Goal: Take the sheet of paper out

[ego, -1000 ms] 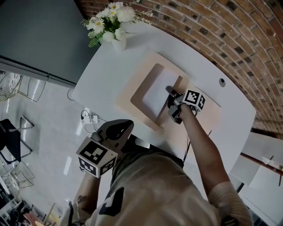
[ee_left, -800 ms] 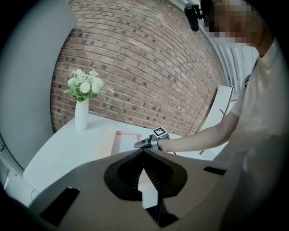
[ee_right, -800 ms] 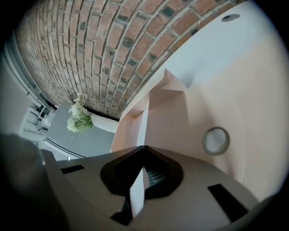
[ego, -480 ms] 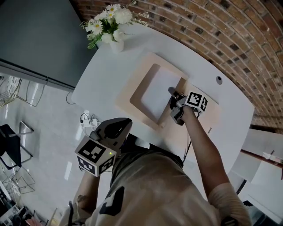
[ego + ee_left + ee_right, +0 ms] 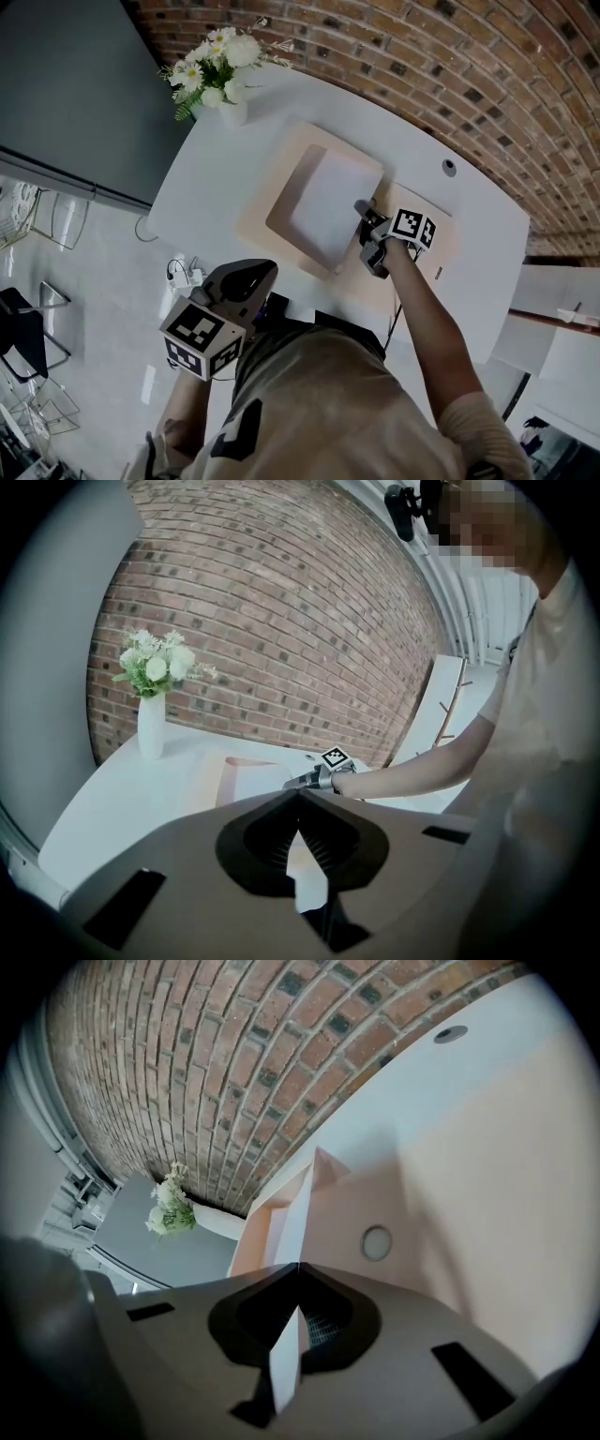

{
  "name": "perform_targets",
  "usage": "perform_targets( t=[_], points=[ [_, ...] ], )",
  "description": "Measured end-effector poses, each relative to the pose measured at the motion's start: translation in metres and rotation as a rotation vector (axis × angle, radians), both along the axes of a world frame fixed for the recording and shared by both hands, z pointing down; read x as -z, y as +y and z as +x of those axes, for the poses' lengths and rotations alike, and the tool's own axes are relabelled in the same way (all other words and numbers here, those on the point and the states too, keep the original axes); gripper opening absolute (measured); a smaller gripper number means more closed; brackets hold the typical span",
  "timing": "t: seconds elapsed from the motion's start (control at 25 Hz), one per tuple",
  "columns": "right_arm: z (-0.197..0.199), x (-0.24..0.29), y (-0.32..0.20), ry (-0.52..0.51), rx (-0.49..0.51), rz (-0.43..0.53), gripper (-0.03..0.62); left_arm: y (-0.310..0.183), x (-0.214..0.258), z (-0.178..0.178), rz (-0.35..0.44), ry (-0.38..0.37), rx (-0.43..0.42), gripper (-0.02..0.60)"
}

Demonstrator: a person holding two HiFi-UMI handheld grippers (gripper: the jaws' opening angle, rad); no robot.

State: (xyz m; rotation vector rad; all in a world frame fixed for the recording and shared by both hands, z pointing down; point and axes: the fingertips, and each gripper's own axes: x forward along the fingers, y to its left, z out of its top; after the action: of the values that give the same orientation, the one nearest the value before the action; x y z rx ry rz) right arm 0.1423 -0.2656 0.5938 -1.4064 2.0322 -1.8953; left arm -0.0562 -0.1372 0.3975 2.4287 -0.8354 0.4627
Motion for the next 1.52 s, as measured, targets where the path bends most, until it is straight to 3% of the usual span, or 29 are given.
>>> perform_targets(
  t=[0.68, 1.52],
  points=[
    [0.054, 0.014, 0.047, 0.063, -0.118, 0.017, 0.023, 0.015, 0.008, 0.02, 0.035, 0.016, -0.122, 0.014],
    [0.086, 0.055, 0.097, 0.251, -0.121, 0.095, 0.023, 0.038, 0.012, 0.022, 0.053, 0.075, -0.23, 0.014]
  ],
)
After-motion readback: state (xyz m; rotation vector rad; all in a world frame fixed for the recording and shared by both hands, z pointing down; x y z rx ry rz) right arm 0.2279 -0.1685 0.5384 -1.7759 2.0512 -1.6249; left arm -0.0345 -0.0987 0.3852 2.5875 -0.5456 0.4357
